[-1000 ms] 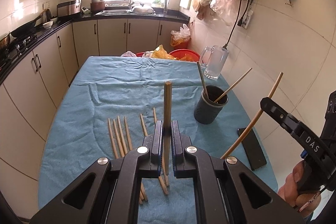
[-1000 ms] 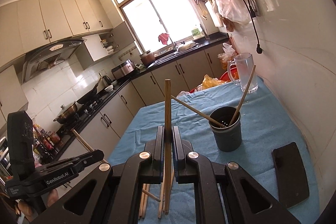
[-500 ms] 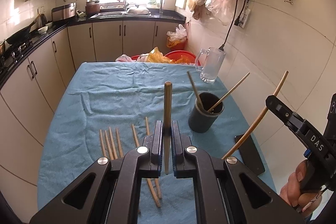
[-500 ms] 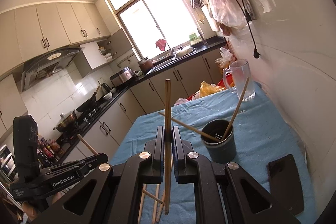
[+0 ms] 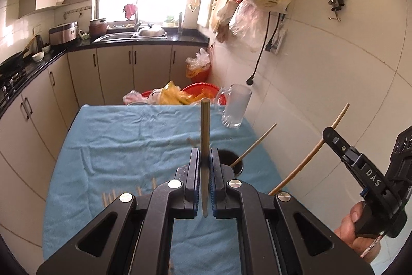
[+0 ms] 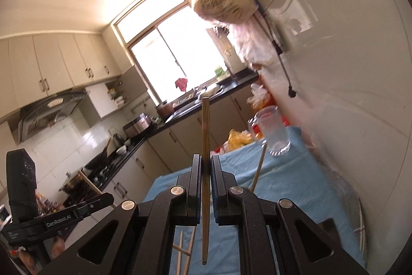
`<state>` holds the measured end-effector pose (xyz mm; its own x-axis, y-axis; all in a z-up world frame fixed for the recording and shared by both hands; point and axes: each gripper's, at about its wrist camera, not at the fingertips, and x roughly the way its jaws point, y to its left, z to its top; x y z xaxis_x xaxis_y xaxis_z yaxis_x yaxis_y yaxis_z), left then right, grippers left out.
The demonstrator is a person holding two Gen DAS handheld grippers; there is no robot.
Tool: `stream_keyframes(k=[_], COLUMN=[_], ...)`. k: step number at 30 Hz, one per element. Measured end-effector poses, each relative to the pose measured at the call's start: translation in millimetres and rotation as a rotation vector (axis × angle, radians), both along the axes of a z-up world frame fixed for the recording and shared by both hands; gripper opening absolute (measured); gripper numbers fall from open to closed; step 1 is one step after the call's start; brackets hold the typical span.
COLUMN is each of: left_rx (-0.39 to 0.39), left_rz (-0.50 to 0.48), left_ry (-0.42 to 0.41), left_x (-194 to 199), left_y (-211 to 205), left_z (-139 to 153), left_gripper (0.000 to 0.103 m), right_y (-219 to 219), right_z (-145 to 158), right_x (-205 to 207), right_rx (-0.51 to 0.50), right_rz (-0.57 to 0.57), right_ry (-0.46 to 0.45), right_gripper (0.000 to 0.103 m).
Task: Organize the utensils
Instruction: 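Carry the chopstick upright in the left tool to the black cup while the right tool carries its own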
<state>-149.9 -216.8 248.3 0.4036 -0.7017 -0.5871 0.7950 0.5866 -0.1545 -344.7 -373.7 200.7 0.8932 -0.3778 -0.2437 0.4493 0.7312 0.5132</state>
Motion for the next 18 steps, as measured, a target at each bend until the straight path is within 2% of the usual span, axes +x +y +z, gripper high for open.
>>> stream_keyframes(k=[10, 18], left_rx=[-0.031, -0.002], left_rz=[-0.025, -0.017], left_ry=[-0.005, 0.051], left_x=[16, 43], left_y=[-60, -100], left_z=[17, -13], left_gripper=[0.006, 0.006], right_y=[-39, -65], right_z=[14, -3], right_x=[12, 41], right_rx=[-0.009, -0.008], right_rz=[-0.127, -0.174], right_ry=[-0.023, 0.024], right_gripper=[0.007, 0.007])
